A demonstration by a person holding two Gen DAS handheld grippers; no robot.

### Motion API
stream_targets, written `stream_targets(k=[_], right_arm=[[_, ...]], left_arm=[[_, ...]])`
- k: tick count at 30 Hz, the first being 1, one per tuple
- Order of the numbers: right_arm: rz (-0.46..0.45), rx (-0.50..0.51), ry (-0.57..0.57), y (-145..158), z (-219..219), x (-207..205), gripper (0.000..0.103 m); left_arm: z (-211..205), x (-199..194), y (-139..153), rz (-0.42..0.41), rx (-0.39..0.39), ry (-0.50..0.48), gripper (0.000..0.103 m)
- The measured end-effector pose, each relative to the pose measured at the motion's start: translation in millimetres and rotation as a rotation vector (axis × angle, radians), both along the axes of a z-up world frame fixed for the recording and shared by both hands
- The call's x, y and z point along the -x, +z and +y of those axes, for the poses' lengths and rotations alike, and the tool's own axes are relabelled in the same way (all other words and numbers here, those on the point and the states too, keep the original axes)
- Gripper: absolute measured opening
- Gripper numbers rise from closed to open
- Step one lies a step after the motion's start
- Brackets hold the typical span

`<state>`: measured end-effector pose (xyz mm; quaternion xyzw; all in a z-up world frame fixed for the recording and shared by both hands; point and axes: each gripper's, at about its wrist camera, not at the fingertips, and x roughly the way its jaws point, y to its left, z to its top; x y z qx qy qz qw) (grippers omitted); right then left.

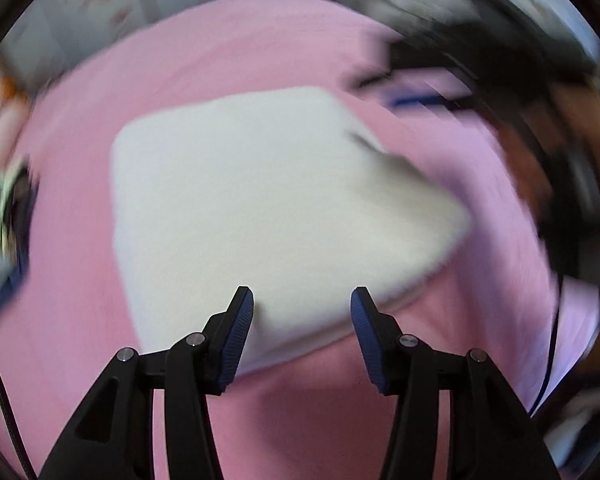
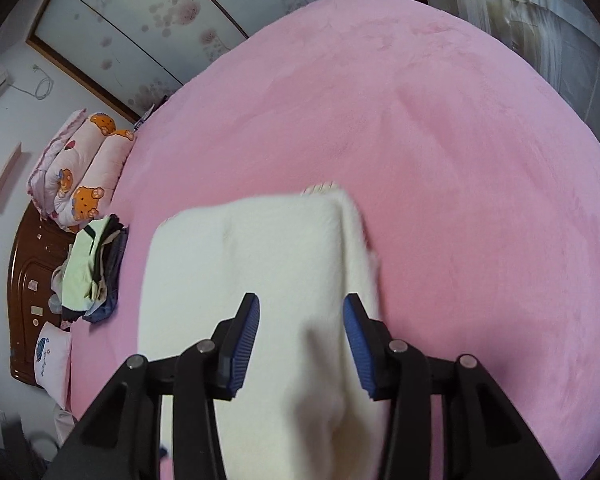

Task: Fold large clothes
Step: 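Press and smooth the folded white bundle flat with both tools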

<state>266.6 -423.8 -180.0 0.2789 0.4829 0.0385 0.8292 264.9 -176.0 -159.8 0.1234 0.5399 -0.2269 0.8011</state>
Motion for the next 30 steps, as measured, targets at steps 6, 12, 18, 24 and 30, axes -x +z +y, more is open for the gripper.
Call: stream_targets(k=[6,12,18,24,30], right_arm=[[0.032,-0.094,0.133,-14,53,44,0.008],[0.005,-0.119,0.274,-16,110,48,0.001],[0.07,-0.147,0.24,-40,118,38,0.0],[0.099,-0.13,0.253,-59,122,44,0.0],[0.088,-0.102,0.179,-62,91,55,0.0]], left_arm=[[60,-50,-11,0.185,0.22,0.252,0.011],[63,-54,-36,0.295,0.316,0.263,0.008],[68,-22,-86,0.411,0.374,0.404,0.003],[53,-6,-113,0.391,0.283,0.367,0.001],[47,2,-99,0.33,0.255,0.381,0.001]])
